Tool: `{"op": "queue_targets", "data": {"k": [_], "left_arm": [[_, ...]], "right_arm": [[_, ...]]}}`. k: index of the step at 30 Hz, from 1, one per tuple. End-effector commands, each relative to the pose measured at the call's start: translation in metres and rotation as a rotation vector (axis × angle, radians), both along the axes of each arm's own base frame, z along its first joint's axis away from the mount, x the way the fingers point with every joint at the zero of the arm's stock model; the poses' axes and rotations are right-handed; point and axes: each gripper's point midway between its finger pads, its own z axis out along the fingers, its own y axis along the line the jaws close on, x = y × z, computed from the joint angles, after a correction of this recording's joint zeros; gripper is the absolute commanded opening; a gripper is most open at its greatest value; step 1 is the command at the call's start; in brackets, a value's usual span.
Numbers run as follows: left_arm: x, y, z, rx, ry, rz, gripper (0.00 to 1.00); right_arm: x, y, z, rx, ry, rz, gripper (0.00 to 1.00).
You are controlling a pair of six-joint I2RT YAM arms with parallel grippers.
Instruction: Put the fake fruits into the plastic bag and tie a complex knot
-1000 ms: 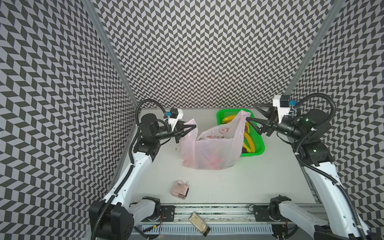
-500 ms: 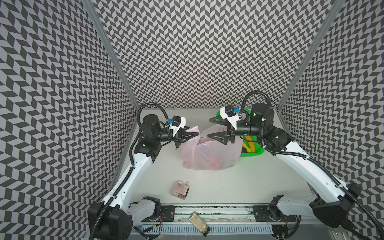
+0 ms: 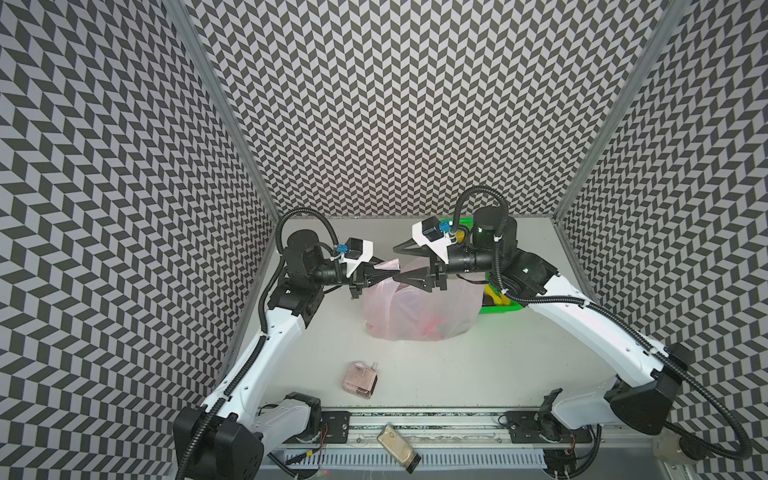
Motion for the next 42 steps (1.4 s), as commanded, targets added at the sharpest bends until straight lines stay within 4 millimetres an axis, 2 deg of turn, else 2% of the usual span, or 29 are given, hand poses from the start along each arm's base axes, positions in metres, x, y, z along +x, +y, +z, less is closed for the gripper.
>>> {"op": "queue_targets", "data": {"k": [1,4,6,8,10,14,16,23,29,33,37,42], "left_arm": [[-0.010,0.000,0.000,0.002,-0.018,-0.029,0.10],[-0.011,-0.001,0.000,0.002,-0.018,-0.030,0.10],[-0.011,-0.001,0.000,0.002,-0.020,-0.029,0.10],[-0.011,-0.001,0.000,0.003,-0.020,-0.024,0.11],[-0.012,-0.001,-0.001,0.004,-0.019,-0.017,0.16],[-0.010,0.000,-0.008,0.008,-0.004,0.035,0.22],[-0.010,0.001,-0.015,0.007,0.006,0.061,0.22],[-0.010,0.005,-0.039,0.013,0.073,0.119,0.09],[0.009,0.009,-0.065,0.040,0.141,0.229,0.08],[0.010,0.008,-0.067,0.041,0.156,0.226,0.09],[0.006,0.012,-0.046,0.010,0.123,0.229,0.25],[0.002,0.020,-0.004,-0.052,0.097,0.250,0.61]], "right_arm": [[-0.002,0.007,0.019,0.050,-0.079,0.014,0.57],[-0.001,0.009,0.017,0.049,-0.072,0.014,0.45],[0.001,0.011,0.016,0.047,-0.063,0.011,0.31],[0.002,0.011,0.018,0.051,-0.061,0.000,0.13],[0.005,0.010,0.023,0.064,-0.055,-0.020,0.00],[0.012,0.005,0.039,0.107,-0.046,-0.085,0.00],[0.015,0.003,0.046,0.122,-0.040,-0.109,0.00],[0.027,0.002,0.054,0.138,0.010,-0.173,0.00],[0.027,0.000,0.060,0.158,0.023,-0.175,0.00],[0.030,-0.003,0.061,0.166,0.035,-0.186,0.00],[0.031,-0.003,0.058,0.159,0.044,-0.183,0.00],[0.032,-0.002,0.054,0.153,0.045,-0.185,0.00]]}}
